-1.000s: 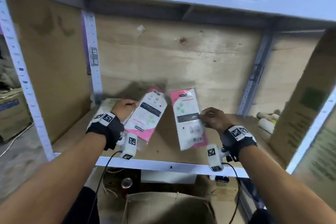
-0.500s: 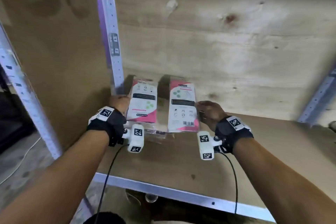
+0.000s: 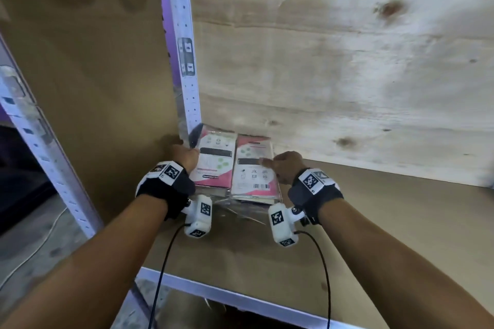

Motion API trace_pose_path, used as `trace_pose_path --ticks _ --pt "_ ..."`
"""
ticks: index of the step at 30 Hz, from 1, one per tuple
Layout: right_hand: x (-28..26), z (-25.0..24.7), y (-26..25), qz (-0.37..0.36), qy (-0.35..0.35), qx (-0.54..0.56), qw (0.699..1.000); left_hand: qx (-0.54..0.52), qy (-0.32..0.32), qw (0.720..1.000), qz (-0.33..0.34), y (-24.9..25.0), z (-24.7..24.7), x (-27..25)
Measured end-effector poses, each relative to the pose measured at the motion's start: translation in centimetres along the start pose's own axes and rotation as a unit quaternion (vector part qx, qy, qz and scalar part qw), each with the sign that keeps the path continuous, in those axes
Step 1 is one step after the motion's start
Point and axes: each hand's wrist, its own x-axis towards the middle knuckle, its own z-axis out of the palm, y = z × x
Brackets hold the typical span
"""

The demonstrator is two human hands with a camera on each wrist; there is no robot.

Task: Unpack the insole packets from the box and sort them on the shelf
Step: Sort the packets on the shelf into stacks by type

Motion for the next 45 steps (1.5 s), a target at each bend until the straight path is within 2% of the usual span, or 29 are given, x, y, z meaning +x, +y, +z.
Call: trace_pose_path --ticks 4,8,12,17,20,22,24,26,28,31,35,39,42,45 --pt "-0.3 0.6 1.1 -0.002 -0.030 -0.090 0.996 0.098 -0.035 0.994 0.031 -0.4 0.4 -1.6" --pt "-1.6 -0.2 1.8 -0.028 -0.001 -0.067 0.997 0.186 -0.066 0.979 0.054 -0.4 -0.3 -3.4" --pt "-3.6 -2.5 2.9 -0.008 -0.005 -0.066 0.998 0.256 -0.046 0.961 0.097 0.7 -0.7 -5.6" --pt "-7.1 -6.9 4.9 0.011 -0.044 -0.026 0.999 0.239 0.024 0.949 0.206 3.5 1.1 -10.8" --pt "-9.9 -9.9 6.8 -0.008 -0.045 0.037 0.998 0.152 -0.009 0.957 0.247 5.4 4.7 -14.3" --pt "-11.5 -11.9 8.1 -0.027 -0.028 0.038 0.999 0.071 -0.076 0.969 0.226 6.2 7.6 -16.5" --pt "-12.8 -13.7 9.1 -0.057 0.008 0.014 0.998 -0.048 -0.173 0.970 0.165 6.6 10.4 -18.4" --pt "-14.0 -15.5 9.9 -0.085 0.038 -0.032 0.995 -0.152 -0.264 0.949 0.078 7.2 13.0 -20.0" --pt "-15.1 -17.0 10.4 -0.107 0.049 -0.084 0.990 -0.221 -0.309 0.925 0.017 7.8 14.8 -21.5" --pt "-16.5 -18.5 11.0 -0.146 0.056 -0.147 0.977 -0.294 -0.328 0.897 -0.034 8.8 16.7 -22.4" --pt "-16.9 -19.4 11.7 -0.183 0.069 -0.274 0.942 -0.357 -0.358 0.859 -0.079 9.6 18.2 -21.8" --pt "-17.2 -20.7 12.4 -0.157 0.020 -0.321 0.934 -0.342 -0.332 0.875 -0.079 10.1 20.3 -21.2" --pt "-17.3 -22.5 13.1 -0.148 -0.021 -0.251 0.956 -0.336 -0.321 0.883 -0.064 10.3 21.8 -21.0" --pt "-16.6 -24.7 14.1 -0.151 0.005 -0.103 0.983 -0.336 -0.337 0.878 -0.052 10.4 22.9 -21.4"
